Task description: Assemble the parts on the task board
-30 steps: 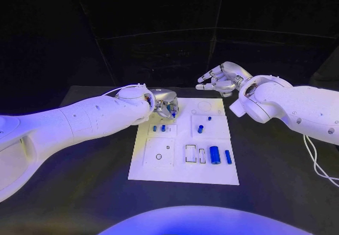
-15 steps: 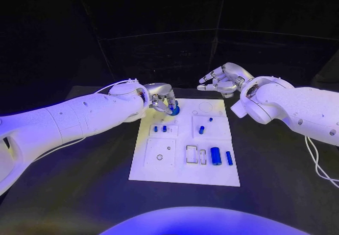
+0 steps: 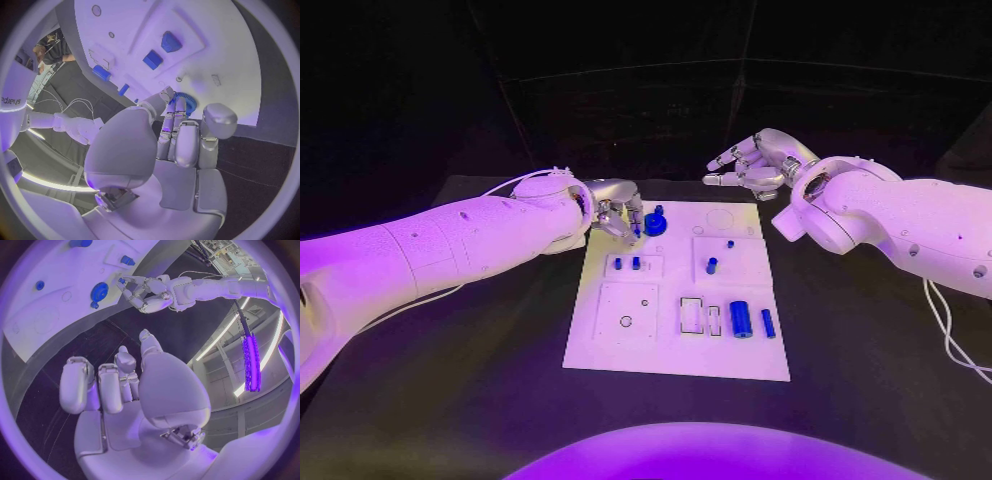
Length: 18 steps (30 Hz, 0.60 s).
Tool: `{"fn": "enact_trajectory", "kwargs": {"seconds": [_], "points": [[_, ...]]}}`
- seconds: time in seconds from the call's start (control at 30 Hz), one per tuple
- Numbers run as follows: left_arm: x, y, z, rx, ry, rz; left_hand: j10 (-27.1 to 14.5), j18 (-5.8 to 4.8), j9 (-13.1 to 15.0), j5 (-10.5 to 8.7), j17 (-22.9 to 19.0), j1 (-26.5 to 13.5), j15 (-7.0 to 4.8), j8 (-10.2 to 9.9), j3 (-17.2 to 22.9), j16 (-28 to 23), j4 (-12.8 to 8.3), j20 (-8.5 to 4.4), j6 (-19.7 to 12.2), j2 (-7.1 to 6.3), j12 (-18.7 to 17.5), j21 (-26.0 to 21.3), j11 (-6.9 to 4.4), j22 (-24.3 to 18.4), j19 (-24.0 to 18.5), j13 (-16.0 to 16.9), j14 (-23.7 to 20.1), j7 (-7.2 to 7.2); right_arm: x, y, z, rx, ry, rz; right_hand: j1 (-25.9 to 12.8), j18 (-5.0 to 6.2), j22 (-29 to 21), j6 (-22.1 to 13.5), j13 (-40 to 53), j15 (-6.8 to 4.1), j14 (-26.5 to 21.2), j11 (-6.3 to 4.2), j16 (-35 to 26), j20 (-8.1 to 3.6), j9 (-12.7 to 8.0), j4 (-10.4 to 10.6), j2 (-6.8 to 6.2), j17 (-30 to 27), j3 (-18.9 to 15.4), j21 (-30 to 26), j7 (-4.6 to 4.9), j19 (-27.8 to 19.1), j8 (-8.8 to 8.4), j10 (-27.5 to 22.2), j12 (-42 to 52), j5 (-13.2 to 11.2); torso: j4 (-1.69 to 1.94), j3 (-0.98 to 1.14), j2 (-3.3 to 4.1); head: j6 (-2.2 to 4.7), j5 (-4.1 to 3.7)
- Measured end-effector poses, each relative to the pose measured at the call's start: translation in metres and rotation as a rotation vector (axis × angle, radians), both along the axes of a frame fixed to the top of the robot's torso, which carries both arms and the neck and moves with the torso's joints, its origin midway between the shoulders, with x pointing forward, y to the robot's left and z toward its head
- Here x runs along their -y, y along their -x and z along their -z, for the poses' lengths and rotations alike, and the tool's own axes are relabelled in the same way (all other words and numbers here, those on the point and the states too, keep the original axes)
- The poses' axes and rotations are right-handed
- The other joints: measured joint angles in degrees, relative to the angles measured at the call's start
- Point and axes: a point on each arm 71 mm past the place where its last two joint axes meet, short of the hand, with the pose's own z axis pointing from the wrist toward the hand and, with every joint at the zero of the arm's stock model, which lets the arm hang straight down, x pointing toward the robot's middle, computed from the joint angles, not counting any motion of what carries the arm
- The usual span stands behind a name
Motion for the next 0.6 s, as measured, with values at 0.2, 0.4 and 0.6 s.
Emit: {"fn": "enact_trajectory", "kwargs": {"seconds": [0.2,0.4,0.6], "points": [[-0.003,0.002,0.008,-0.026,-0.013,-0.006,0.0,0.00,0.0,0.00,-0.1,0.0,0.00,0.0,0.0,0.0,0.0,0.00,0.0,0.00,0.0,0.0,0.00,0.0,0.0,0.0,0.0,0.00,0.000,0.000,0.000,0.000,0.000,0.000,0.0,0.00,0.0,0.0,0.0,0.00,0.0,0.00,0.0,0.00,0.0,0.0,0.00,0.0,0.0,0.0,0.00,0.0,0.00,0.0,0.0,0.0,-0.03,0.00,0.00,-0.08,0.07],[-0.004,0.002,0.010,-0.039,-0.021,-0.009,0.0,0.00,0.0,-0.21,-0.1,0.0,0.00,-0.2,0.0,0.0,0.0,0.00,0.0,-0.01,-0.1,0.0,0.00,0.0,0.0,0.0,0.0,0.00,0.000,0.000,0.000,0.000,0.000,0.000,0.0,0.00,0.0,0.0,0.0,0.00,0.0,0.00,0.0,0.00,0.0,0.0,0.00,0.0,0.0,0.0,0.00,0.0,0.00,0.0,0.0,0.0,-0.04,0.02,0.00,-0.16,0.05],[-0.004,0.002,0.012,-0.053,-0.029,-0.010,0.0,0.00,0.0,-0.21,-0.1,0.0,0.01,-0.2,0.0,0.0,0.0,0.00,0.0,-0.04,-0.2,0.0,0.01,0.0,0.0,0.0,0.0,0.00,0.000,0.000,0.000,0.000,0.000,0.000,0.0,0.00,0.0,0.0,0.0,0.00,0.0,0.00,0.0,0.00,0.0,0.0,0.00,0.0,0.0,0.0,0.00,0.0,0.00,0.0,0.0,0.0,-0.03,0.02,0.00,-0.19,0.02]]}}
